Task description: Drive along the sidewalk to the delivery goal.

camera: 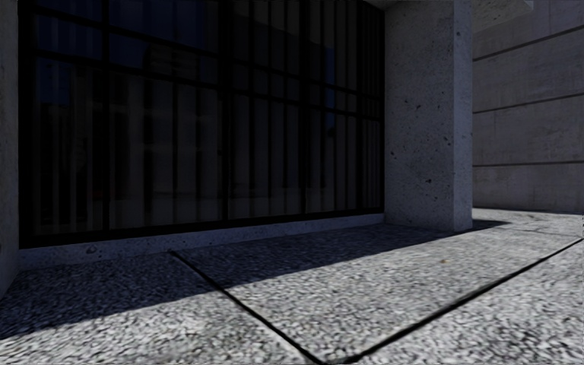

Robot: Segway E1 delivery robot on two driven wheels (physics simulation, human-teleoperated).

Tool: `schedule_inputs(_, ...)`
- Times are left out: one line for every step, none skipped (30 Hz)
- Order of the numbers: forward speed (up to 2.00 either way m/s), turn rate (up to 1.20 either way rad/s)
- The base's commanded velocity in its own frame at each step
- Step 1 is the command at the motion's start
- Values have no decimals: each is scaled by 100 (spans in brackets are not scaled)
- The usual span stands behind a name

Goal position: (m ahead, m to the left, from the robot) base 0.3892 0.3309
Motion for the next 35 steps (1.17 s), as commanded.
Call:
schedule_inputs(97,56)
schedule_inputs(97,51)
schedule_inputs(89,0)
schedule_inputs(8,0)
schedule_inputs(8,0)
schedule_inputs(0,0)
schedule_inputs(0,0)
schedule_inputs(0,0)
schedule_inputs(0,0)
schedule_inputs(0,0)
schedule_inputs(0,0)
schedule_inputs(0,0)
schedule_inputs(0,0)
schedule_inputs(0,0)
schedule_inputs(0,0)
schedule_inputs(0,0)
schedule_inputs(0,0)
schedule_inputs(0,0)
schedule_inputs(0,0)
schedule_inputs(0,0)
schedule_inputs(0,0)
schedule_inputs(0,0)
schedule_inputs(0,0)
schedule_inputs(0,0)
schedule_inputs(0,0)
schedule_inputs(0,0)
schedule_inputs(0,0)
schedule_inputs(0,0)
schedule_inputs(0,0)
schedule_inputs(0,0)
schedule_inputs(0,0)
schedule_inputs(0,0)
schedule_inputs(0,0)
schedule_inputs(0,0)
schedule_inputs(0,0)
